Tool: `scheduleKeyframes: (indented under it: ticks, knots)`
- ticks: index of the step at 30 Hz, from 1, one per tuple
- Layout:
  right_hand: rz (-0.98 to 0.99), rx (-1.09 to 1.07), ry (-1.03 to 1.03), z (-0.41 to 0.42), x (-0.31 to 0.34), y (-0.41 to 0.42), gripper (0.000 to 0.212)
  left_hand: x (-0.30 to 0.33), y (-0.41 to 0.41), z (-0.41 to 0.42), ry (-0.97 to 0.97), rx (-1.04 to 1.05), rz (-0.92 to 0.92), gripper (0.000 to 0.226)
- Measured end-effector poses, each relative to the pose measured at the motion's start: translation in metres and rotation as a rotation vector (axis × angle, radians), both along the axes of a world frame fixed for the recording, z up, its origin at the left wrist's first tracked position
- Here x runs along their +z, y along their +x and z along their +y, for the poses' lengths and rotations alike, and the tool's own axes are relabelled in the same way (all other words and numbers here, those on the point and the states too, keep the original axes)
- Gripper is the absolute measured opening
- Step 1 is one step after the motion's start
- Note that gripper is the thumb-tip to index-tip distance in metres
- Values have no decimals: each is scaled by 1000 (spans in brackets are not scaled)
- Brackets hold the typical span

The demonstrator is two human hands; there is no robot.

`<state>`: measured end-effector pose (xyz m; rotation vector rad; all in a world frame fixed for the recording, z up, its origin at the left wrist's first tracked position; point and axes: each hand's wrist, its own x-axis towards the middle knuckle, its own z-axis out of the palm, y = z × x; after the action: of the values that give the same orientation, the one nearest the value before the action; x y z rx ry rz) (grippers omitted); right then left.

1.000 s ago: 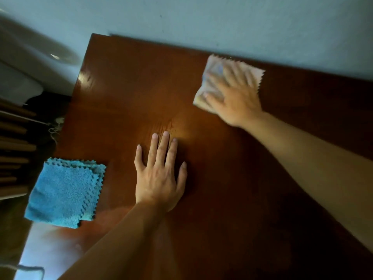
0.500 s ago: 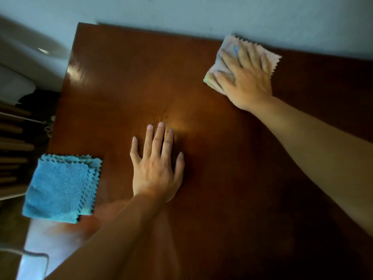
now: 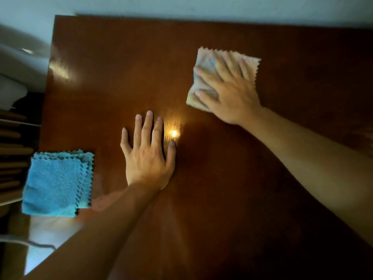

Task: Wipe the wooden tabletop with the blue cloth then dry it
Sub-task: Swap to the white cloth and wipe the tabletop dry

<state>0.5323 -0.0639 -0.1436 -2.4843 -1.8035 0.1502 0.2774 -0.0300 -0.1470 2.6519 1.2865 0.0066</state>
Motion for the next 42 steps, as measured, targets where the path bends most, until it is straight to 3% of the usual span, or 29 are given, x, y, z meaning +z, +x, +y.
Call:
scheduleKeyframes:
  ticks: [4,10,16,20,24,27,31,34,38,42]
  knots:
    - [11,-75,15,6,-1,-9,61,0,0,-1,0,-5,-16,63]
    - [29,78,-26,-94,-4,-90,61,1,-1,1,2,-21,-25,64]
    - [21,-70,-21,-48,4,-50,60,-2,0,0,6,-17,-21,64]
    - [49,-99,0,-68,2,-81,59,-3,-1,1,-1,-21,-31,65]
    - [44,-12,32,-141,-4,-154,58,-3,-1,0,-8,-28,-45,66]
    - [50,64,-2,-145,-5,-147,62,-4,-4,2,-17,-29,-50,66]
    - [14,-84,-16,-107,-2,-107,68,-5,-3,3,-23,-33,-61,66]
    - [14,-151,6,-114,-2,-130,65,-3,-1,5,-39,-63,-85,64]
    - [53,-51,62,-171,-6,-213,60,-2,-7,4,-68,-97,-121,61]
    - [13,148,-7,-181,-3,-197,60,3,-11,4,-66,-137,-132,59]
